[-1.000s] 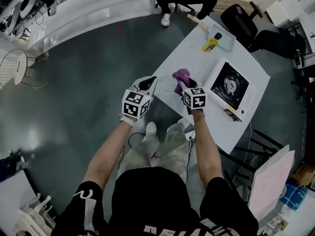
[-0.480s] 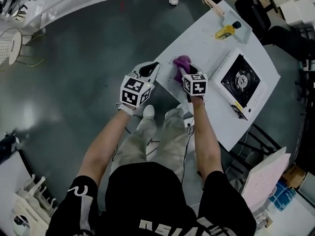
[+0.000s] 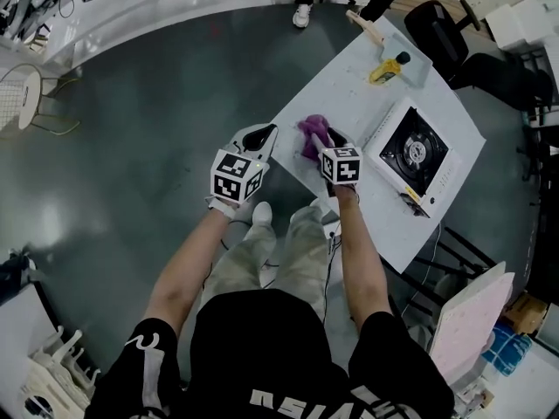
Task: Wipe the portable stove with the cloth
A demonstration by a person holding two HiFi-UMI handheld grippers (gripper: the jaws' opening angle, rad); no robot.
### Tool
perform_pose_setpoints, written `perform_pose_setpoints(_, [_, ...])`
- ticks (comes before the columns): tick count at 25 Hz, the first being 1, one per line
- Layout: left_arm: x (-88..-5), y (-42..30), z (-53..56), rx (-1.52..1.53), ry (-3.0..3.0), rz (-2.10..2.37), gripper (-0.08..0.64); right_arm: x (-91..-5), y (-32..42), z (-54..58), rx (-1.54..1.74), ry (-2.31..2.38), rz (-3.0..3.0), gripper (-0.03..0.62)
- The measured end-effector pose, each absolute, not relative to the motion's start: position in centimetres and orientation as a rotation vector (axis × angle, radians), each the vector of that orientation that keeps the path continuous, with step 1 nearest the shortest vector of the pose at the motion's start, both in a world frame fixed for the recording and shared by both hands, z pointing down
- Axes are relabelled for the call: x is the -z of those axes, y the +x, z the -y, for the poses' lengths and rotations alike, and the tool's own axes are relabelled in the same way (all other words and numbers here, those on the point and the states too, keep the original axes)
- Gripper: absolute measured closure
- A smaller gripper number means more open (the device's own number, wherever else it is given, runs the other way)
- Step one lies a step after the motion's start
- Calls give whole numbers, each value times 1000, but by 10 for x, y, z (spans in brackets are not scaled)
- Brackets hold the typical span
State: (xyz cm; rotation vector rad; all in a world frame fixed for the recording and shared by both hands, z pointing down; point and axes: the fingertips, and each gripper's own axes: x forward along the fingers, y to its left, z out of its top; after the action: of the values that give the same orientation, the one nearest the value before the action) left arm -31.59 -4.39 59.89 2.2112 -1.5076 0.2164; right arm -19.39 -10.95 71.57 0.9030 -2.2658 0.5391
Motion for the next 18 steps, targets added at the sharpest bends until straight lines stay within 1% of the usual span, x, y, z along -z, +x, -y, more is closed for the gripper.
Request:
perform_pose_setpoints(4, [-565,-302,43,-207,2260,1483,554,-664,-170,100,-524,999,2294,426])
perform_pose_setpoints(8, [-532,-276,40,-174,2310,1438,554,-606,-128,95,-477,1126,2317,433])
perform_pose_setpoints(12, [-509,-247,41,-144,2366,1379,554,-563,-77,88,-447,1277,2309,500])
perform_pose_setpoints(14, [-500,-229,46,-145,2408,1340,554,-546,-49,83,-436,1352,2299,560])
perform_pose_setpoints(18, [-480,-186,56,-165,2512,1231,554,-521,6,66,-439,1499,2265,578])
